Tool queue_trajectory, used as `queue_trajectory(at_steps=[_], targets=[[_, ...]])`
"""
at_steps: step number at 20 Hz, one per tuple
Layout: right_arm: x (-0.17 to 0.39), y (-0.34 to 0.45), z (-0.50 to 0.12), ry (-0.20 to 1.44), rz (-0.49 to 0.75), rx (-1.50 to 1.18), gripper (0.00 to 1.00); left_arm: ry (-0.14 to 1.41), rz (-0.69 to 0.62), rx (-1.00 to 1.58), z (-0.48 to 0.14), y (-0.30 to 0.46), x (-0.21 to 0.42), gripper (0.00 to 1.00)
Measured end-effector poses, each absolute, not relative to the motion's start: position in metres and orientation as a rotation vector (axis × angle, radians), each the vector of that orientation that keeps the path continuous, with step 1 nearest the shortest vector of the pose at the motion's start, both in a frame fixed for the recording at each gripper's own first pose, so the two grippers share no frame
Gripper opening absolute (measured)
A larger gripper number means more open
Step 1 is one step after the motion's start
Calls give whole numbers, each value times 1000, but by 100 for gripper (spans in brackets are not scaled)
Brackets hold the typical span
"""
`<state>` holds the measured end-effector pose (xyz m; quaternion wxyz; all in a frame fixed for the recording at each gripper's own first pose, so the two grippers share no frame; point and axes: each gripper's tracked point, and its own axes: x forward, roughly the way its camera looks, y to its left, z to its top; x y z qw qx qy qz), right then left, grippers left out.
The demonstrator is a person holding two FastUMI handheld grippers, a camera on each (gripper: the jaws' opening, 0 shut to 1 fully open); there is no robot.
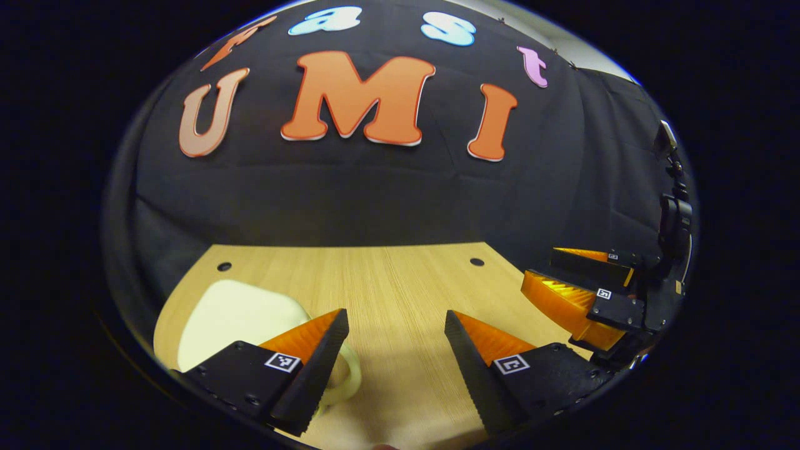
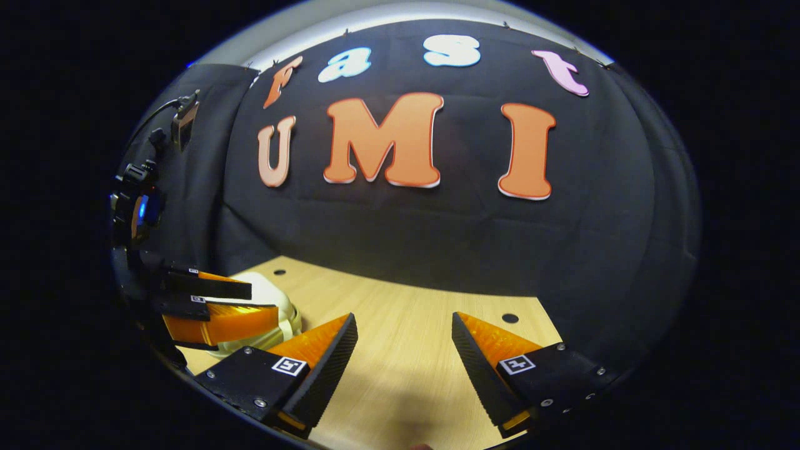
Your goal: First open the suitcase, pack the skin care products into it, and then close the suitcase.
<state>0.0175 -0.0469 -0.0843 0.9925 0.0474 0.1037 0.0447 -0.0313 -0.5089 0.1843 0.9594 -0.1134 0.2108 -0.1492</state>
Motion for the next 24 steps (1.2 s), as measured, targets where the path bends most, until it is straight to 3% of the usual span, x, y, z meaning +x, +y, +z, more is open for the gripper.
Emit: queue_trajectory(at_steps=[9,24], targets=[[28,-42,-44,95,67,103,95,211,-120,-171,231,-442,-31,98],[40,9,-46,123,107,62,95,239,-75,-186,207,-398,-25,97]])
